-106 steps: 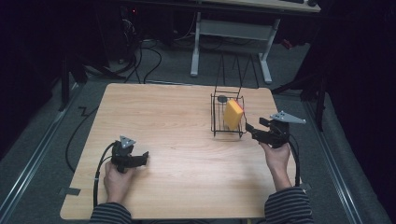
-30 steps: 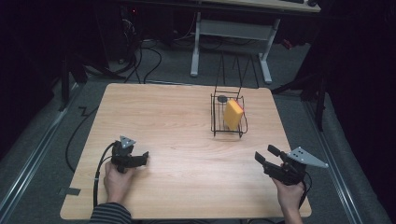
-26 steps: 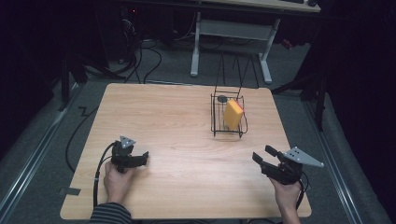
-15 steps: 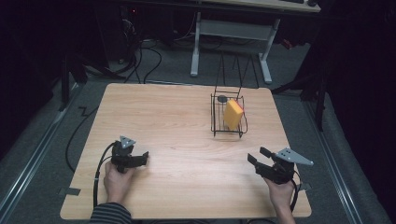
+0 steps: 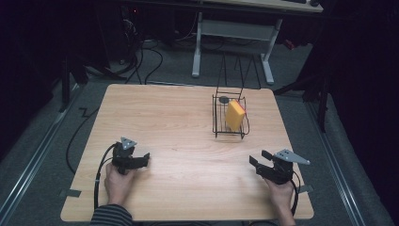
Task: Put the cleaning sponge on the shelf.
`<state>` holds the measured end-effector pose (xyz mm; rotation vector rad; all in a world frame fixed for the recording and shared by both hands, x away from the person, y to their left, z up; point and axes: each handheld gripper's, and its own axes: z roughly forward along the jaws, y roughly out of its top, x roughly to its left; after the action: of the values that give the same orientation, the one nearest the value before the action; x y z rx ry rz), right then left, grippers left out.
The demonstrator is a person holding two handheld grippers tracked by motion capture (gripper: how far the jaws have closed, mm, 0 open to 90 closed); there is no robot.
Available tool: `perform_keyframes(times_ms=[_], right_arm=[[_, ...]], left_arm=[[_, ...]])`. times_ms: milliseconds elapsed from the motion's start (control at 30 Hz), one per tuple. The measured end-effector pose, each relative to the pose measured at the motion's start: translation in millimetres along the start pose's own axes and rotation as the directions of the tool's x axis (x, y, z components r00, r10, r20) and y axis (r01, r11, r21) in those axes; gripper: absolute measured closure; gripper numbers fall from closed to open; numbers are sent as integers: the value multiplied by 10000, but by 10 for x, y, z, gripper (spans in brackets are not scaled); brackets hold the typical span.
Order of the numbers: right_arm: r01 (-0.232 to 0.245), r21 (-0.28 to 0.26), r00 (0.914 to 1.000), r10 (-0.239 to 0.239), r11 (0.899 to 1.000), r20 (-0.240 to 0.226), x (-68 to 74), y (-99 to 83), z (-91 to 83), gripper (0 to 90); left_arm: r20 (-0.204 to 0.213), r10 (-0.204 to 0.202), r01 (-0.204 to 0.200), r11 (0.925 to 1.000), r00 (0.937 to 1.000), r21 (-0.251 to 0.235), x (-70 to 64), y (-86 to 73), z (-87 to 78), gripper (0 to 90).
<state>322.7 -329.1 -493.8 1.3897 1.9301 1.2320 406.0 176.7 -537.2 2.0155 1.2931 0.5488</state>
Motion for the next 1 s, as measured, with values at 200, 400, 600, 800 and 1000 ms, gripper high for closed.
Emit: perform_keyframes(times_ms=[200,400,600,800,1000], right_arm=[[-166,331,9997,160,9993,175,-58,-45,53,366],[-165,539,9993,148,9984,335,-91,-54,108,366],[-133,741,9987,96,9972,502,-109,-62,163,362],[-83,966,9969,7,9953,786,-124,-67,224,360],[22,1277,9938,-163,9918,1099,-139,-82,286,362]], left_arm=[[2,1,-1,10000,10000,0,0,0,0,153],[1,-1,1,10000,10000,-1,0,0,0,153],[0,0,0,10000,10000,0,0,0,0,153],[1,1,-1,10000,10000,-1,0,0,0,153],[0,-1,1,10000,10000,-1,0,0,0,153]])
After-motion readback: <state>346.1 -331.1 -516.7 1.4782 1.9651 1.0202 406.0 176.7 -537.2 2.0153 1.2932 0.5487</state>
